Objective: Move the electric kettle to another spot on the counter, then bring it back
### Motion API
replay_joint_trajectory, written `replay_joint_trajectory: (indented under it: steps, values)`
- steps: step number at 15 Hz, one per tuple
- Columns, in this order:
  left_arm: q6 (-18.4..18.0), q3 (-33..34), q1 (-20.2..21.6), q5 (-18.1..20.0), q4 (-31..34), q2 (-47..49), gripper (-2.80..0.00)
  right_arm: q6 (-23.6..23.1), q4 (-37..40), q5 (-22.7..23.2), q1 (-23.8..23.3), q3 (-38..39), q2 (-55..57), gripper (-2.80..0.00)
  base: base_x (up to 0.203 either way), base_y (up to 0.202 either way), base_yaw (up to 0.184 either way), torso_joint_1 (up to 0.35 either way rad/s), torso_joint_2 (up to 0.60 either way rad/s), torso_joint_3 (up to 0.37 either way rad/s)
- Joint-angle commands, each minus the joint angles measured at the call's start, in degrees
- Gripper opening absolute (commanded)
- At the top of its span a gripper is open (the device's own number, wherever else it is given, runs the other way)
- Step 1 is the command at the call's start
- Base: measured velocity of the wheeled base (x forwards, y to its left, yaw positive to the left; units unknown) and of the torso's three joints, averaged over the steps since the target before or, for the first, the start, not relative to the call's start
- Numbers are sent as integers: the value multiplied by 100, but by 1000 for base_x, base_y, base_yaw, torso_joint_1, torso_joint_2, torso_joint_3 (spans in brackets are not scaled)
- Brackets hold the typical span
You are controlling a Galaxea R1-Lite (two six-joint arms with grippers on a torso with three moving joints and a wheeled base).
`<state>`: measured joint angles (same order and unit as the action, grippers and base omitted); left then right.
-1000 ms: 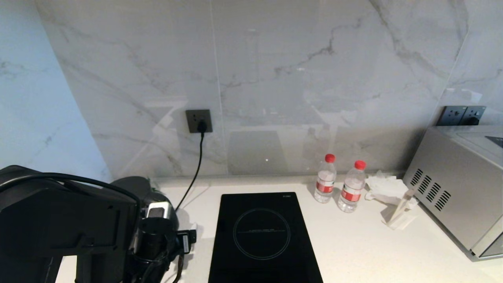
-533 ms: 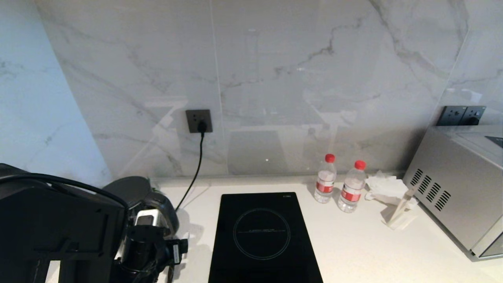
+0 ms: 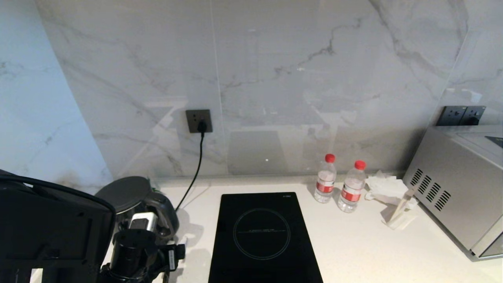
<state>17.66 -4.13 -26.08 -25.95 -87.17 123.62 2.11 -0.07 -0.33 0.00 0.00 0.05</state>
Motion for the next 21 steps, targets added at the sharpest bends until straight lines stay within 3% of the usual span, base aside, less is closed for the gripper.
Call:
replay_joint_trajectory:
  steps: [1, 14, 21]
  values:
    - [9, -3, -3, -15, -49, -40, 0, 0, -1, -2, 0, 0, 4, -280, 0, 0, 0, 0, 0, 0]
    - [-36, -123, -3, -15, -49, -134, 0, 0, -1, -2, 0, 0, 4, -280, 0, 0, 0, -8, 24, 12]
    - [-82, -284, -93, -7, -49, -156, 0, 0, -1, -2, 0, 0, 4, -280, -112, 0, -2, -7, 7, 7]
